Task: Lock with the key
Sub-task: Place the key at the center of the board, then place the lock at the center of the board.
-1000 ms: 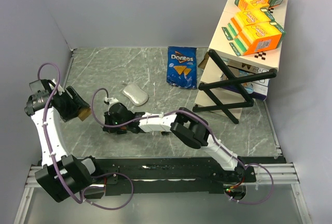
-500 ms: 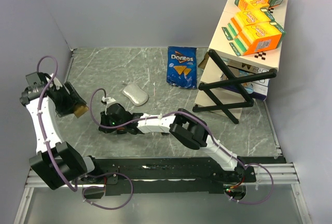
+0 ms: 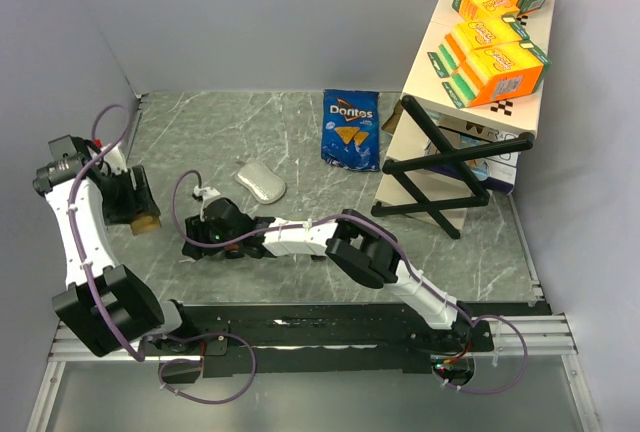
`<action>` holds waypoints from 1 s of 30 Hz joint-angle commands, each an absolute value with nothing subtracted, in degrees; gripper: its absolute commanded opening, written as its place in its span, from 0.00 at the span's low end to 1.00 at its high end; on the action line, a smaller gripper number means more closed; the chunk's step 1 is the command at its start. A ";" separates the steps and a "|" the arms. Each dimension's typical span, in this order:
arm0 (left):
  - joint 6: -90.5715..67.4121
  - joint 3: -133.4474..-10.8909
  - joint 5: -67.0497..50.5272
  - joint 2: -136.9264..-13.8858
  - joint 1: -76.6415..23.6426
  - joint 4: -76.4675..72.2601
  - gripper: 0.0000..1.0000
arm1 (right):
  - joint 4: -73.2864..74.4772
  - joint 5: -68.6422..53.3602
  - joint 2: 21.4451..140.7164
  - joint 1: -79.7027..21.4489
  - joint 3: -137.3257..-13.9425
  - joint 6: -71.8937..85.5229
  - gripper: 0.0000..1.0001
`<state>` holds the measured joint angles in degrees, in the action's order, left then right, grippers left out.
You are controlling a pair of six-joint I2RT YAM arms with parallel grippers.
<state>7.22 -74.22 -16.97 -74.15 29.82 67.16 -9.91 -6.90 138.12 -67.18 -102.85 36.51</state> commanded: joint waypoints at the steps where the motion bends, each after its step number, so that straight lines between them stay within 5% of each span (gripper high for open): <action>1: 17.83 -71.47 -16.70 -73.65 30.15 71.28 0.01 | -13.79 -9.05 133.86 -66.80 -103.45 32.36 0.55; 14: 24.35 -58.28 -11.87 -75.58 29.62 65.57 0.01 | -15.03 -10.37 127.54 -66.18 -95.72 28.48 0.54; 30: 19.08 -57.22 -1.50 -89.90 24.17 55.73 0.02 | -14.68 -12.56 115.58 -63.20 -88.07 24.26 0.70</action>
